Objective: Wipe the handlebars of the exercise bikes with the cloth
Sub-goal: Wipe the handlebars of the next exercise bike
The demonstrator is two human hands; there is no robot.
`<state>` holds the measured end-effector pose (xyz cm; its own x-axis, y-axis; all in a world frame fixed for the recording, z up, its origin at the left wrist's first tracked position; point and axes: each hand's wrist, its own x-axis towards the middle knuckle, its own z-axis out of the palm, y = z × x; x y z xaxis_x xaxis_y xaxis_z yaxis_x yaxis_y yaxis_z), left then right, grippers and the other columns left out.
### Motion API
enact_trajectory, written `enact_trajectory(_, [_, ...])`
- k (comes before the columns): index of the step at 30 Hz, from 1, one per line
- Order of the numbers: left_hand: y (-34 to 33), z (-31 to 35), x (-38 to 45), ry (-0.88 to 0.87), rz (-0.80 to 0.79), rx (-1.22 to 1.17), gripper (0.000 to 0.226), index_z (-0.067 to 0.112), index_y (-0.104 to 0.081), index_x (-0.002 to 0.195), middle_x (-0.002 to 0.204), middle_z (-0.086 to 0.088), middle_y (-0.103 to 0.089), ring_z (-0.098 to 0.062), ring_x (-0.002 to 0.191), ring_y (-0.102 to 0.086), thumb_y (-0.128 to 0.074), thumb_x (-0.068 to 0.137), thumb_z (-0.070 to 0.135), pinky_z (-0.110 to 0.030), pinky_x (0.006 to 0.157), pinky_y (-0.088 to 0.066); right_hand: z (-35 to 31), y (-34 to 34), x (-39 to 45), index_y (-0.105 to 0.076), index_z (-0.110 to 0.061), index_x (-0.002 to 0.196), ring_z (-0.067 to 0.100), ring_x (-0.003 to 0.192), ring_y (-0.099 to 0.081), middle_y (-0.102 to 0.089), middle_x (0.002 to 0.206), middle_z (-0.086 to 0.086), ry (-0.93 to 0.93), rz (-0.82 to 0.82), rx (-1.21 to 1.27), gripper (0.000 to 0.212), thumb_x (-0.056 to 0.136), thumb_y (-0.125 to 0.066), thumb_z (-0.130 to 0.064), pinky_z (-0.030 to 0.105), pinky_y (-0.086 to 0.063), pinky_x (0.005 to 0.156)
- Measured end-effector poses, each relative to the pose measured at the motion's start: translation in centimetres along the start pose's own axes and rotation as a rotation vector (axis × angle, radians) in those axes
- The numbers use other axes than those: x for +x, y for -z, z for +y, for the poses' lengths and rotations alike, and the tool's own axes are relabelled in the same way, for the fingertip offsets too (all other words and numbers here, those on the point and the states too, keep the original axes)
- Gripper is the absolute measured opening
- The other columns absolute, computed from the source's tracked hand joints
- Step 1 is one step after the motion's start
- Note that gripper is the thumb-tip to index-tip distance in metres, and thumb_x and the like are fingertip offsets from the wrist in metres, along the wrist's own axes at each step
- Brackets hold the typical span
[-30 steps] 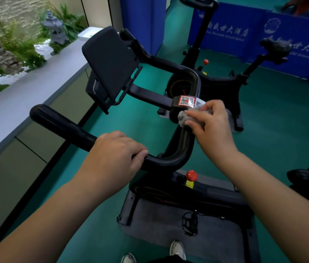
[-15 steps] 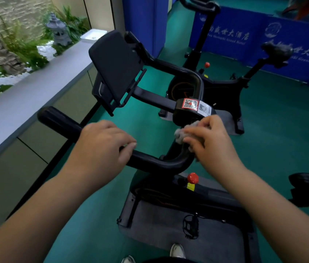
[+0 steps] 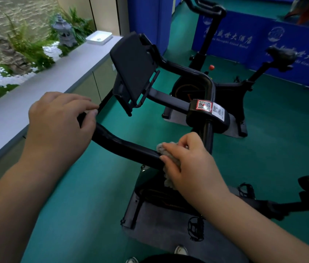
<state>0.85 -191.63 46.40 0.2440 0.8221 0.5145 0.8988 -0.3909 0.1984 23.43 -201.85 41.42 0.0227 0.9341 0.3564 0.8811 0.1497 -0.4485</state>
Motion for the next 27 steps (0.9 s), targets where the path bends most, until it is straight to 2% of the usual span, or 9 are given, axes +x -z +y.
enact_trajectory(5, [1.0, -0.6, 0.2, 0.051, 0.008, -0.110, 0.030, 0.017, -0.072, 0.094, 0.097, -0.003, -0.071, -0.030, 0.092, -0.060, -0.045, 0.088, 0.030, -0.048, 0.081, -0.048, -4.4, -2.7, 2.2, -0.064, -0.008, 0.110, 0.019, 0.068, -0.045, -0.039, 0.090, 0.002, 0.124, 0.019, 0.108, 0.028, 0.087, -0.065, -0.023, 0.030, -0.045, 0.057])
enact_trajectory(9, [1.5, -1.1, -0.2, 0.064, 0.037, -0.120, 0.028, 0.015, -0.071, 0.103, 0.101, -0.007, -0.071, -0.033, 0.096, -0.060, -0.047, 0.090, 0.023, -0.043, 0.082, -0.045, -7.7, -5.4, 4.6, -0.063, 0.000, 0.105, 0.017, 0.063, -0.038, -0.033, 0.090, 0.002, 0.183, 0.080, 0.166, 0.025, 0.084, -0.067, -0.014, 0.024, -0.035, 0.057])
enact_trajectory(13, [1.7, -1.5, -0.7, 0.026, 0.034, -0.113, 0.030, 0.013, -0.068, 0.110, 0.107, -0.008, -0.070, -0.033, 0.099, -0.061, -0.049, 0.088, 0.016, -0.039, 0.085, -0.045, -8.6, -6.3, 6.6, -0.062, 0.002, 0.114, 0.025, 0.068, -0.048, -0.043, 0.091, 0.011, 0.141, 0.175, 0.260, 0.034, 0.084, -0.064, -0.014, 0.031, -0.046, 0.062])
enact_trajectory(16, [1.7, -1.4, -1.0, 0.020, 0.030, -0.118, 0.029, 0.011, -0.066, 0.112, 0.108, -0.009, -0.070, -0.032, 0.101, -0.060, -0.050, 0.089, 0.013, -0.038, 0.088, -0.044, -8.7, -6.2, 7.5, -0.060, 0.002, 0.119, 0.027, 0.072, -0.051, -0.046, 0.094, 0.014, 0.166, 0.154, 0.282, 0.038, 0.085, -0.064, -0.014, 0.034, -0.048, 0.068])
enact_trajectory(18, [1.7, -1.4, -1.1, 0.031, 0.024, -0.115, 0.027, 0.010, -0.066, 0.112, 0.108, -0.009, -0.069, -0.033, 0.100, -0.060, -0.051, 0.089, 0.012, -0.037, 0.087, -0.043, -8.4, -5.7, 7.2, -0.062, -0.002, 0.115, 0.019, 0.067, -0.048, -0.042, 0.094, 0.009, 0.196, 0.096, 0.268, 0.031, 0.087, -0.063, -0.016, 0.028, -0.047, 0.063])
enact_trajectory(20, [1.8, -1.3, -1.2, 0.035, 0.016, -0.110, 0.027, 0.010, -0.066, 0.110, 0.105, -0.011, -0.070, -0.035, 0.098, -0.059, -0.051, 0.089, 0.014, -0.037, 0.083, -0.043, -7.5, -4.9, 6.1, -0.060, -0.010, 0.118, 0.004, 0.060, -0.042, -0.037, 0.096, 0.001, 0.181, 0.010, 0.223, 0.029, 0.091, -0.060, -0.021, 0.010, -0.038, 0.055])
enact_trajectory(21, [1.9, -1.2, -1.2, 0.040, 0.011, -0.112, 0.026, 0.010, -0.066, 0.111, 0.105, -0.011, -0.070, -0.035, 0.099, -0.058, -0.051, 0.090, 0.013, -0.038, 0.084, -0.043, -7.0, -4.5, 5.4, -0.058, -0.015, 0.122, 0.004, 0.063, -0.042, -0.038, 0.098, 0.000, 0.177, -0.035, 0.174, 0.031, 0.093, -0.056, -0.024, 0.010, -0.037, 0.056])
enact_trajectory(24, [1.9, -1.0, -1.4, 0.054, 0.002, -0.114, 0.027, 0.011, -0.064, 0.115, 0.108, -0.009, -0.068, -0.035, 0.102, -0.056, -0.054, 0.090, 0.012, -0.040, 0.087, -0.042, -5.6, -3.7, 3.4, -0.057, -0.017, 0.123, 0.020, 0.079, -0.047, -0.046, 0.100, 0.005, 0.199, -0.081, 0.024, 0.031, 0.094, -0.050, -0.026, 0.035, -0.046, 0.066])
enact_trajectory(27, [1.4, -1.0, -1.7, 0.054, -0.006, -0.081, 0.033, 0.010, -0.059, 0.122, 0.115, -0.009, -0.065, -0.034, 0.107, -0.052, -0.055, 0.089, 0.014, -0.043, 0.093, -0.039, -4.4, -3.4, 1.7, -0.061, -0.014, 0.117, 0.021, 0.073, -0.042, -0.041, 0.091, 0.005, 0.254, -0.022, 0.013, 0.029, 0.090, -0.058, -0.023, 0.041, -0.048, 0.052])
